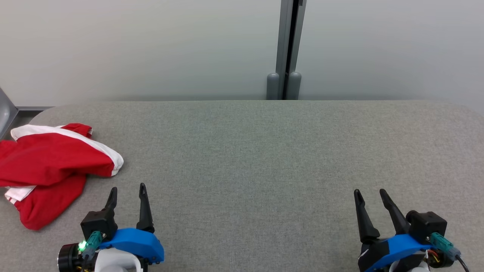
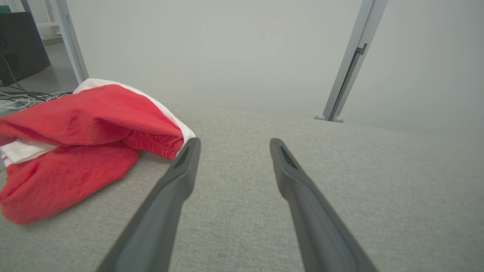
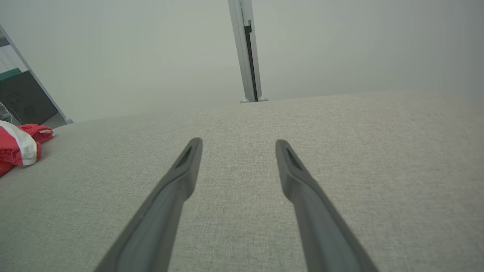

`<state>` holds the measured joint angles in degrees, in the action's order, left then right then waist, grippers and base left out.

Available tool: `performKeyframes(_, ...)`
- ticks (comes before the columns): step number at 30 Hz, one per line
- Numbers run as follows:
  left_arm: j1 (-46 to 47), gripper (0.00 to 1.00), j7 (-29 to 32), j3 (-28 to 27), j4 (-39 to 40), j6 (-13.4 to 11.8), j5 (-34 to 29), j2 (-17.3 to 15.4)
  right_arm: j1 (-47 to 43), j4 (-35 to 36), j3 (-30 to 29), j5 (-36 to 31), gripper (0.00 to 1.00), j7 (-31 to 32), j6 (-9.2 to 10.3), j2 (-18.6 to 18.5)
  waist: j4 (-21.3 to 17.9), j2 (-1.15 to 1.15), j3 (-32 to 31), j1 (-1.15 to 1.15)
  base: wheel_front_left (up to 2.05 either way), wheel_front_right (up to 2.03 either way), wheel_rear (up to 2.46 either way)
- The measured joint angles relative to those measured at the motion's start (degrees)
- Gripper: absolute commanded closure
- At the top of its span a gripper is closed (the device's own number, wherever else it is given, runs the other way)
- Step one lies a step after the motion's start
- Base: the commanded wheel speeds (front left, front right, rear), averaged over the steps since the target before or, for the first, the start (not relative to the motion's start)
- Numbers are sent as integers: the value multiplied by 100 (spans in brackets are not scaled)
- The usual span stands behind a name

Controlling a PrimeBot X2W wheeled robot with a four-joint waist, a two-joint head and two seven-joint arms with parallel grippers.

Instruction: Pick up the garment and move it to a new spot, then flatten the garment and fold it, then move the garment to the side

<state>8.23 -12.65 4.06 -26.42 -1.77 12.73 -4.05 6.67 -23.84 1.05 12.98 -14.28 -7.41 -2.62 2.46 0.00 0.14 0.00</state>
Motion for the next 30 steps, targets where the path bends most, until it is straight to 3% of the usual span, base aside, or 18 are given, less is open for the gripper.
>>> performKeyframes(8, 1, 0, 199, 14, 56, -105, -166, -16, 123, -146, -10, -283, 0, -69, 0, -2, 4, 0, 57, 0, 0, 0, 0)
performKeyframes(30, -78, 0, 406, 18, 192, -224, -19, -120, 131, -136, -26, -225, 0, -70, 0, -4, -2, 0, 32, 0, 0, 0, 0)
